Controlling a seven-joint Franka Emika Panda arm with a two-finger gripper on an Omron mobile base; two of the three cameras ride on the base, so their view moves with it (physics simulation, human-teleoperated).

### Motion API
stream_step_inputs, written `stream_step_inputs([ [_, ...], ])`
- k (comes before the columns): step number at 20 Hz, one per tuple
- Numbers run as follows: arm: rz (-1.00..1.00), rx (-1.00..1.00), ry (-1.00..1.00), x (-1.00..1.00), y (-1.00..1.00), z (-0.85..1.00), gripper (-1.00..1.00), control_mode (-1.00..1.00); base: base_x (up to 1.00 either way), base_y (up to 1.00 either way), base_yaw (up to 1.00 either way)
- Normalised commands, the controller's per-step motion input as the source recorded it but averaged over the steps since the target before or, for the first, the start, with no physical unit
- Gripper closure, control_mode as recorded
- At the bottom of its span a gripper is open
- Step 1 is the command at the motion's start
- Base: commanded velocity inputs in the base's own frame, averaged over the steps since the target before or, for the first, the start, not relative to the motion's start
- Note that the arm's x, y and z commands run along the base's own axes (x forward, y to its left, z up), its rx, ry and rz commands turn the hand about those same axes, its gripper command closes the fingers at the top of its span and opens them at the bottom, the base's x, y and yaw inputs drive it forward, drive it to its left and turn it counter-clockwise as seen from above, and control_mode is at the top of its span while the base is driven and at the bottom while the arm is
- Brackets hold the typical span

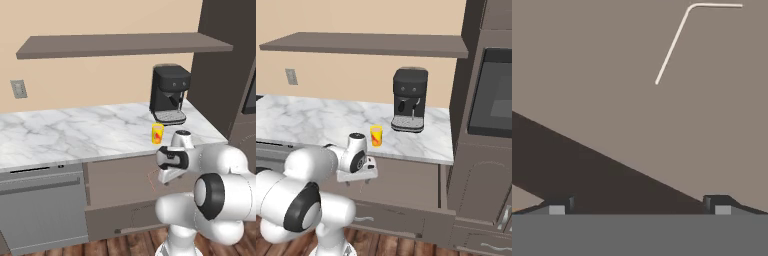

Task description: Pick up the straw from the right drawer and put it inside the smoothie cup.

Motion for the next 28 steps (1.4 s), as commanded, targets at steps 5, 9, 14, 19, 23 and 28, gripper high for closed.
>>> stream_step_inputs([
  [5,0.0,0.0,0.0,0.33,0.18,-0.12,-1.0,-1.0,0.0,0.0,0.0],
  [9,-0.06,0.0,0.0,0.15,0.26,-0.16,-1.0,-1.0,0.0,0.0,0.0],
  [14,-0.13,0.03,0.0,0.06,0.18,-0.17,-1.0,-1.0,0.0,0.0,0.0],
  [19,-0.19,0.04,-0.01,0.02,0.0,-0.08,-1.0,-1.0,0.0,0.0,0.0],
  [23,-0.09,0.01,-0.01,0.14,0.0,-0.07,-1.0,-1.0,0.0,0.0,0.0],
  [28,-0.01,0.0,0.0,0.18,0.0,-0.13,-1.0,-1.0,0.0,0.0,0.0],
])
